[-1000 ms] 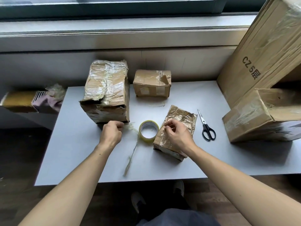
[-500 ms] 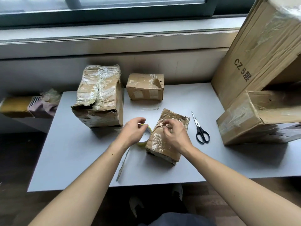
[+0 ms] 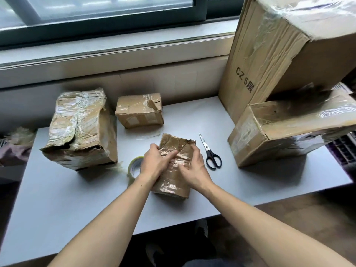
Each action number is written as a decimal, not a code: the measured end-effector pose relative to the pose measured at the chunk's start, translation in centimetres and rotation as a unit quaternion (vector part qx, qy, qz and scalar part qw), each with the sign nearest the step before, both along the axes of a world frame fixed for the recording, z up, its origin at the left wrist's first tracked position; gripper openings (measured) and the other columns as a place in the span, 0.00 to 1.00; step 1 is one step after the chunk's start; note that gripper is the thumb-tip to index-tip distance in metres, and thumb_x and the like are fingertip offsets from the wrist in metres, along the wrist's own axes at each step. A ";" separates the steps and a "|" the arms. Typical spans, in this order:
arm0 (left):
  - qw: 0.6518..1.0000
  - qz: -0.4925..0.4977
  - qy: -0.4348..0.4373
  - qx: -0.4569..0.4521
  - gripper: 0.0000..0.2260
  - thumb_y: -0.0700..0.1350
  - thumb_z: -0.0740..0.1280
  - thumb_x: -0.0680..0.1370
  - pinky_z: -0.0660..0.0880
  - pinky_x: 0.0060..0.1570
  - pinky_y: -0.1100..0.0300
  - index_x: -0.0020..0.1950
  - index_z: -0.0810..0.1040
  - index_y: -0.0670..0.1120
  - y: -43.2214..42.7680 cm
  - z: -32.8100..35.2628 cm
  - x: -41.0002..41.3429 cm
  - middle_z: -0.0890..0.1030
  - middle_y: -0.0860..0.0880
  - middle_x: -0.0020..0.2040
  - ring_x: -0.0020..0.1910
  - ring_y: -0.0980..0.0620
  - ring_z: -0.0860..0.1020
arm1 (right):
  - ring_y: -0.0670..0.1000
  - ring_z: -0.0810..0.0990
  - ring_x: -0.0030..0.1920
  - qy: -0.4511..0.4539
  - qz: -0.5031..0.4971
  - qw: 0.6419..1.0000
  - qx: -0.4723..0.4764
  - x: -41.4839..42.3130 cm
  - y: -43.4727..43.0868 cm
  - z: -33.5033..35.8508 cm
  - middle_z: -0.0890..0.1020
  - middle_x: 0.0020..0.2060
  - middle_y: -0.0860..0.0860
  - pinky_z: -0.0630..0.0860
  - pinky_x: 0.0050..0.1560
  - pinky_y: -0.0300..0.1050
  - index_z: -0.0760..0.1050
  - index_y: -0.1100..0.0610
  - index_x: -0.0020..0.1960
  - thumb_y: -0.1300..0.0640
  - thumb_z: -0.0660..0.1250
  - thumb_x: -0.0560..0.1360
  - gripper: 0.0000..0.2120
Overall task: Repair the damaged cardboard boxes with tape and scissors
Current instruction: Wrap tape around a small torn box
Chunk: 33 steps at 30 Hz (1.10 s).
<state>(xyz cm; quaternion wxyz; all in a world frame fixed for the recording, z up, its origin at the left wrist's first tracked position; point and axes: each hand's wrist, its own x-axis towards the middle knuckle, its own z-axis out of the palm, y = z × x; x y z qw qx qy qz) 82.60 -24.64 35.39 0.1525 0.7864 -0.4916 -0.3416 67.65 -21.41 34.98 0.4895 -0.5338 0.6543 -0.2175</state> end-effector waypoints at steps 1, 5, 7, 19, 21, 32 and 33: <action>1.000 0.016 -0.016 -0.010 0.31 0.67 0.72 0.69 0.73 0.48 0.53 0.55 0.71 0.44 -0.2 0.4 -0.2 0.81 0.45 0.51 0.53 0.42 0.78 | 0.52 0.69 0.71 -0.008 -0.011 1.000 -0.010 0.0 -0.1 0.2 0.65 0.71 0.53 0.65 0.68 0.39 0.50 0.50 0.79 0.57 0.66 0.75 0.38; 0.996 0.031 -0.063 -0.051 0.29 0.68 0.69 0.70 0.75 0.51 0.49 0.53 0.72 0.44 -0.6 1.8 -0.5 0.82 0.44 0.51 0.53 0.40 0.79 | 0.51 0.77 0.64 -0.063 -0.068 0.994 -0.050 -0.4 -0.8 1.1 0.72 0.67 0.46 0.73 0.67 0.52 0.53 0.48 0.78 0.52 0.69 0.74 0.38; 0.994 0.034 -0.048 -0.089 0.23 0.63 0.68 0.75 0.74 0.49 0.49 0.51 0.72 0.44 -0.8 2.5 -0.3 0.82 0.43 0.48 0.51 0.39 0.79 | 0.47 0.78 0.61 -0.091 -0.091 0.989 -0.073 -0.9 -1.2 1.6 0.75 0.62 0.42 0.74 0.66 0.50 0.60 0.50 0.77 0.55 0.71 0.76 0.33; 0.977 -0.025 0.063 -0.203 0.16 0.53 0.63 0.82 0.69 0.40 0.59 0.44 0.71 0.41 -1.6 8.4 -0.3 0.78 0.48 0.37 0.39 0.46 0.74 | 0.43 0.84 0.51 -0.223 -0.020 0.974 -0.024 -3.0 -5.6 4.3 0.86 0.52 0.44 0.81 0.54 0.40 0.69 0.45 0.72 0.49 0.76 0.73 0.31; 0.977 -0.021 0.095 -0.189 0.13 0.55 0.66 0.80 0.72 0.42 0.63 0.49 0.73 0.45 -1.7 9.3 -0.9 0.80 0.50 0.42 0.43 0.51 0.78 | 0.44 0.85 0.50 -0.251 -0.066 0.965 -0.024 -2.7 -5.7 4.1 0.86 0.50 0.43 0.81 0.58 0.47 0.71 0.47 0.72 0.46 0.73 0.75 0.27; 0.935 0.113 0.322 -0.093 0.11 0.48 0.75 0.75 0.81 0.48 0.58 0.56 0.82 0.47 0.6 9.6 -2.4 0.87 0.51 0.46 0.46 0.53 0.85 | 0.45 0.82 0.59 -0.252 -0.057 0.965 -0.035 -1.2 -7.0 3.8 0.79 0.63 0.48 0.79 0.61 0.51 0.63 0.43 0.75 0.36 0.78 0.61 0.47; 0.934 0.126 0.318 -0.102 0.10 0.49 0.73 0.76 0.81 0.47 0.59 0.55 0.82 0.47 0.4 9.5 -2.3 0.87 0.52 0.44 0.45 0.54 0.85 | 0.44 0.81 0.59 -0.241 -0.037 0.969 -0.042 -1.1 -6.9 3.7 0.79 0.63 0.48 0.79 0.60 0.48 0.61 0.44 0.76 0.40 0.81 0.60 0.50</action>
